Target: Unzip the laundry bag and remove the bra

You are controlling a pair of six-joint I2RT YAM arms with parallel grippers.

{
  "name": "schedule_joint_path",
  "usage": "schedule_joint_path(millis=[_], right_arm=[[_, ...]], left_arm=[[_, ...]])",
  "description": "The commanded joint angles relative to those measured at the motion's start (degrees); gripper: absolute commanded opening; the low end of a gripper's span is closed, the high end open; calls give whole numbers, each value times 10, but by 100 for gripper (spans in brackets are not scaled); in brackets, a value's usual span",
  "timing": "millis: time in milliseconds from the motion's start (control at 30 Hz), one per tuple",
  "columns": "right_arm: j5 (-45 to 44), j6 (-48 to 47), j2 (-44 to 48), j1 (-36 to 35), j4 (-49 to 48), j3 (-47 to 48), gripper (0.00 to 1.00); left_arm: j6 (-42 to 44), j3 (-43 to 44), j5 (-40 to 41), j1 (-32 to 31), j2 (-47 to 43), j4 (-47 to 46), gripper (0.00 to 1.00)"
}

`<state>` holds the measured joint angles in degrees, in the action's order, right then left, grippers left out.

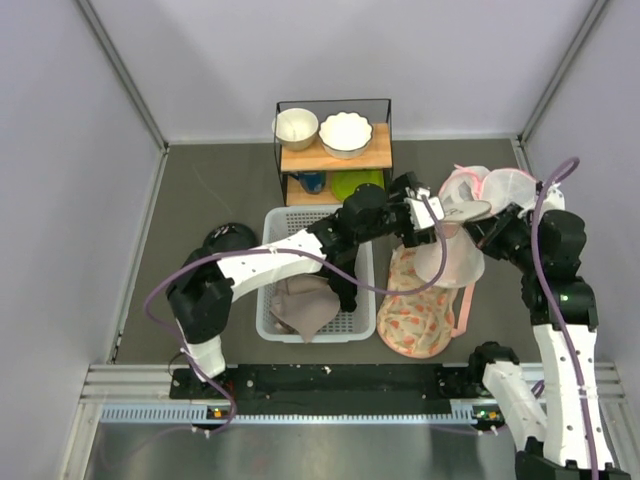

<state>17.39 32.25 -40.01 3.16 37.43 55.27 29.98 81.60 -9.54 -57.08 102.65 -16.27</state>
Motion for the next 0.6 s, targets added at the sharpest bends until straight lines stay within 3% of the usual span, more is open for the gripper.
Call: schedule_joint_path(millis=[0, 200, 267, 567], right_arm=[[33, 17, 15, -2, -39, -52, 0], [63, 23, 27, -3, -43, -129, 0], [69, 22, 34, -3, -40, -137, 0], [85, -3, 49, -2, 16, -126, 0]], left_arm=[[-44, -9, 56, 15, -44, -40, 99], [-63, -92, 10, 20, -154, 10, 99], [-58, -106, -5, 20, -176, 26, 95], [-90, -109, -74, -15, -164, 67, 92]])
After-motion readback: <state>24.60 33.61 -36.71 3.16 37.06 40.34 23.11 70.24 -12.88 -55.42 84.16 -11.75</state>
